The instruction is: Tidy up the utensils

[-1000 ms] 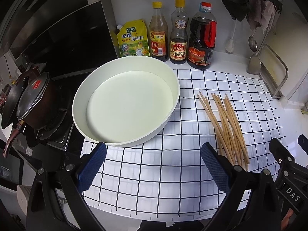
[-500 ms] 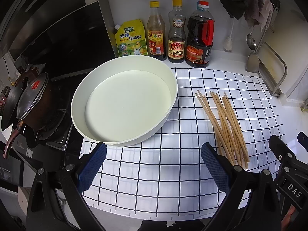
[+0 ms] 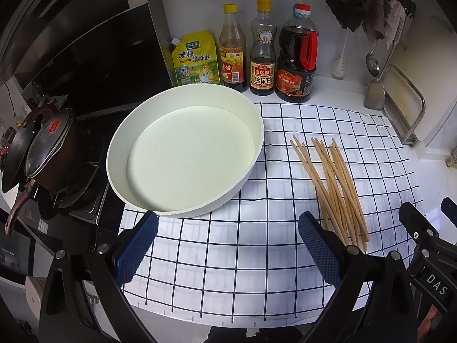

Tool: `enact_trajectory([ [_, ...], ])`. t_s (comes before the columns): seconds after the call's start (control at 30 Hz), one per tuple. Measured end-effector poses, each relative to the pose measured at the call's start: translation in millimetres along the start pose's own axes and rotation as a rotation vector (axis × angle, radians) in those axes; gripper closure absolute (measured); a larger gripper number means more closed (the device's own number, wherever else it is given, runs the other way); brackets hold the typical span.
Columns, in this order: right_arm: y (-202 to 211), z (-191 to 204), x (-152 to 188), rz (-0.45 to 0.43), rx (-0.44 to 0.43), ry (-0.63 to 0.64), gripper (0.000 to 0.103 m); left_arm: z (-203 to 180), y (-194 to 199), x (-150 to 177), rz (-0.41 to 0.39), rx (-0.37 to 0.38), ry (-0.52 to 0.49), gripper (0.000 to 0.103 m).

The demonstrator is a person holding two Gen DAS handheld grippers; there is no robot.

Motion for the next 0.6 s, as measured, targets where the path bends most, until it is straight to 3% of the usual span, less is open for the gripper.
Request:
enact_trajectory([
  [0.6,2.5,0.6,-0.4,-0.002,-0.005,0.002,0.008,0.6,2.4,-0.6,-0.003,-0.005,-0.001,0.006],
])
Point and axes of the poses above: each gripper's, at about its wrist camera, not at the fingertips, and y roughly against the way its jaws point, z to its left, x to its underside, the point moved 5 cm from there along -y, roughly the way its jaws point, and after that the axes turned 10 degrees about -y, right-handed, at the moved point
